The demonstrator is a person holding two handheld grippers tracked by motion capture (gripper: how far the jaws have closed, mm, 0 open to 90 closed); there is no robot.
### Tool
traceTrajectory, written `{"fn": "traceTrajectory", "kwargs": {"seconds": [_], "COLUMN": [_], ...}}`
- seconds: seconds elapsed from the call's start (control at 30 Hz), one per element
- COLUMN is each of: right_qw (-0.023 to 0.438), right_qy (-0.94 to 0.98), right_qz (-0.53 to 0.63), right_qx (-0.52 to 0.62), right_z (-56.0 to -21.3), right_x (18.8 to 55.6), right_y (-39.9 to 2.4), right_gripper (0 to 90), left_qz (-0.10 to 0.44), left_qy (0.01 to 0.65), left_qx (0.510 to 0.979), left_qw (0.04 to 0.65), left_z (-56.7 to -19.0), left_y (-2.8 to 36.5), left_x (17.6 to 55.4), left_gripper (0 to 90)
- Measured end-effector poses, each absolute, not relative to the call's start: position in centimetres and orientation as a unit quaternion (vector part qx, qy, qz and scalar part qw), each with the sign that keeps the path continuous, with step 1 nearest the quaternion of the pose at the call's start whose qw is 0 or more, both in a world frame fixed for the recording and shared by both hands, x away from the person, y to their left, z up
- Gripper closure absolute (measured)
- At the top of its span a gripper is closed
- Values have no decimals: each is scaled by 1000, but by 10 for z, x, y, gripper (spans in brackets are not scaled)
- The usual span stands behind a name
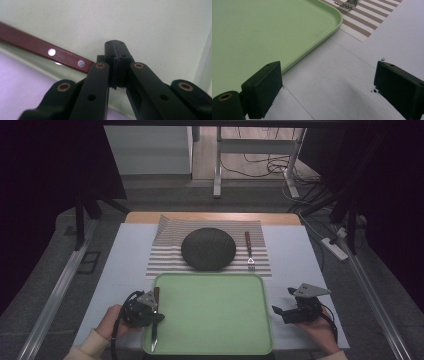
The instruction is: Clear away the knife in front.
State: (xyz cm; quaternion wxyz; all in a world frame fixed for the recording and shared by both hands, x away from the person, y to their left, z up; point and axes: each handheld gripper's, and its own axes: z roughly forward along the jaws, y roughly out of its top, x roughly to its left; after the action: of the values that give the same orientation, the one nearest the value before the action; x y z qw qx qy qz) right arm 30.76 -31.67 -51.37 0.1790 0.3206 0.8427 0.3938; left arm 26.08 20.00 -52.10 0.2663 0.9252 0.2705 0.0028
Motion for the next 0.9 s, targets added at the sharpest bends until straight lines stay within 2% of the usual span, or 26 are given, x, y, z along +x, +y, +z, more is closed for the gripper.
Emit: {"fn": "traceTrajectory", "kwargs": {"seconds": [0.5, 0.7, 0.8, 0.87, 0.9], "right_qw": [180, 180, 180, 180, 181], "right_qy": [842, 840, 838, 836, 835], "right_qz": [394, 396, 401, 404, 406], "right_qx": [321, 324, 323, 324, 323], "right_z": [-514, -513, -512, -512, -512], "right_x": [307, 308, 308, 308, 308], "right_y": [-317, -317, -318, -318, -318], "right_gripper": [81, 81, 81, 81, 81], "left_qz": [12, 52, 80, 95, 103], "left_qy": [284, 313, 347, 373, 385], "left_qx": [920, 893, 867, 847, 839], "left_qw": [271, 320, 349, 366, 370], "left_z": [-519, -508, -503, -502, -502], "left_y": [208, 203, 204, 206, 207], "left_x": [258, 267, 272, 273, 272], "left_gripper": [890, 889, 837, 752, 680]}}
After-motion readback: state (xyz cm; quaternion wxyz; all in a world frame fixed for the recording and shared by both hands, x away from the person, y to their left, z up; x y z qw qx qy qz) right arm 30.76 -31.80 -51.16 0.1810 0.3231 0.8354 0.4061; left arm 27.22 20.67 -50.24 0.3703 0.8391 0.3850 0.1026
